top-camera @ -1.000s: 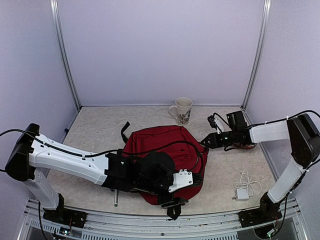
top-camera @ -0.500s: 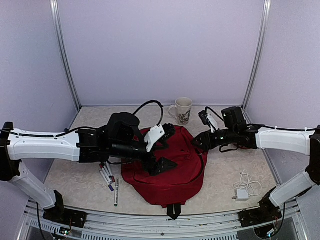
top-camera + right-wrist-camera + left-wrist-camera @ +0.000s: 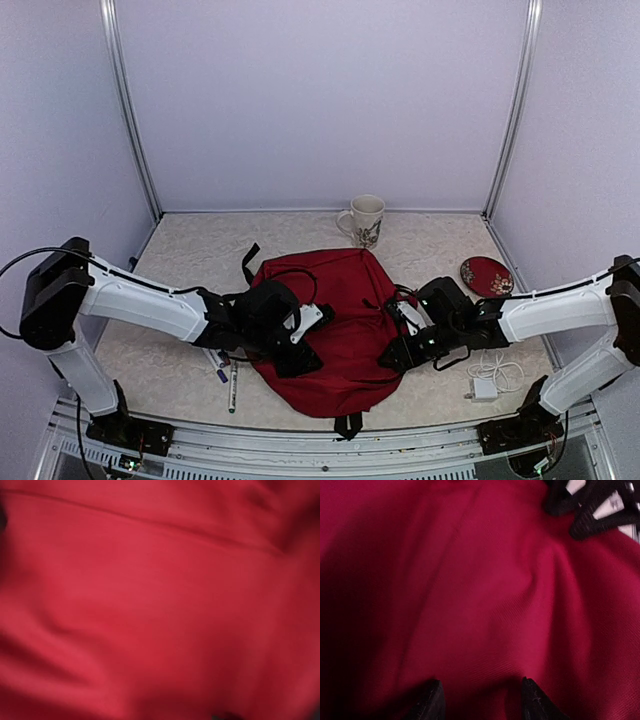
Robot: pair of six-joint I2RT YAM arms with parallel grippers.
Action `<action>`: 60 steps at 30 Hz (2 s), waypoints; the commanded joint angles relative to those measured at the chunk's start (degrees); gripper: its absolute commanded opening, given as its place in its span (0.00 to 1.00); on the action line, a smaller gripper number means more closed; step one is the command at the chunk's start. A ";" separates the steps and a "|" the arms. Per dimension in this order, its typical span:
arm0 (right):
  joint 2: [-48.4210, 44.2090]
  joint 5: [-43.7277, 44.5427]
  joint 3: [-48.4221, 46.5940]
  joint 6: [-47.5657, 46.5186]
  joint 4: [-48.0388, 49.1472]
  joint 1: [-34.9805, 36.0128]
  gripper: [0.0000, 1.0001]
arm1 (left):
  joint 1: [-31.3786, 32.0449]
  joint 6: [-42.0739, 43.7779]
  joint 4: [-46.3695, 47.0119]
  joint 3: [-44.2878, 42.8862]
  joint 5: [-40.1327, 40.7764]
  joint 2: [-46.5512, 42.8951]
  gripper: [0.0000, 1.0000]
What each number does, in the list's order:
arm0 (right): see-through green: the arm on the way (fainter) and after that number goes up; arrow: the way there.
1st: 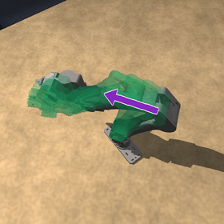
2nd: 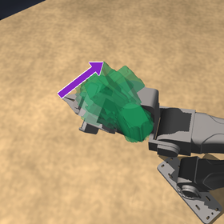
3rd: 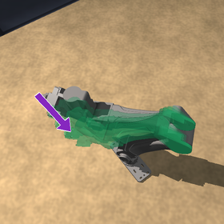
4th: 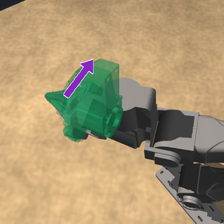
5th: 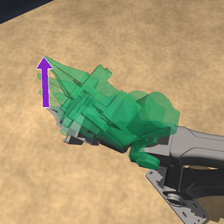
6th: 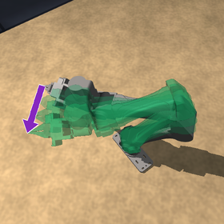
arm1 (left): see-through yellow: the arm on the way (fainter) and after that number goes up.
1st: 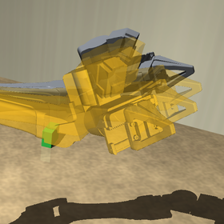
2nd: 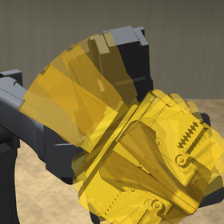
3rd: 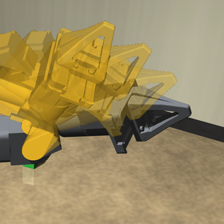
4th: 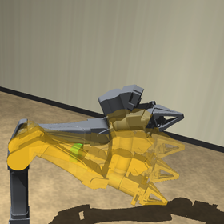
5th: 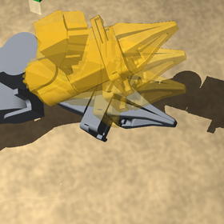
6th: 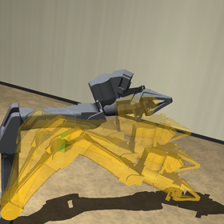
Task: Pack the student bag
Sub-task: Rotate the student bag at the center of the board.
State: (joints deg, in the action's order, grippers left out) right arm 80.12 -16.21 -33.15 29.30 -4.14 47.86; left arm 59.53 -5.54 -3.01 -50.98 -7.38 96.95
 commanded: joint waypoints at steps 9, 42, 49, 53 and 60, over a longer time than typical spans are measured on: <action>1.74 11.07 0.40 4.50 -7.80 -13.08 0.43 | 12.04 3.42 0.36 -7.34 1.39 12.40 0.51; -5.76 7.46 -4.90 7.50 -20.00 -11.95 0.38 | -22.98 -4.12 -12.05 -26.94 6.90 20.24 0.92; -4.92 14.07 -9.39 2.33 -22.41 -16.66 0.00 | -21.29 -3.23 -9.06 -22.99 3.46 17.76 0.25; -4.69 17.08 -15.51 -2.43 -24.90 -21.25 0.00 | -17.30 -0.98 -8.44 -21.63 5.76 14.12 0.00; -5.07 24.59 -29.74 -14.90 -29.37 -23.66 0.00 | -7.68 0.47 -6.60 -18.10 3.10 3.87 0.00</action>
State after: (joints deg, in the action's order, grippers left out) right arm 75.90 -0.05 -55.42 22.92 -32.56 26.33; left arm 46.22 -6.76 -12.80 -71.29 0.62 108.53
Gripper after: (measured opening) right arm 0.016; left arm 0.024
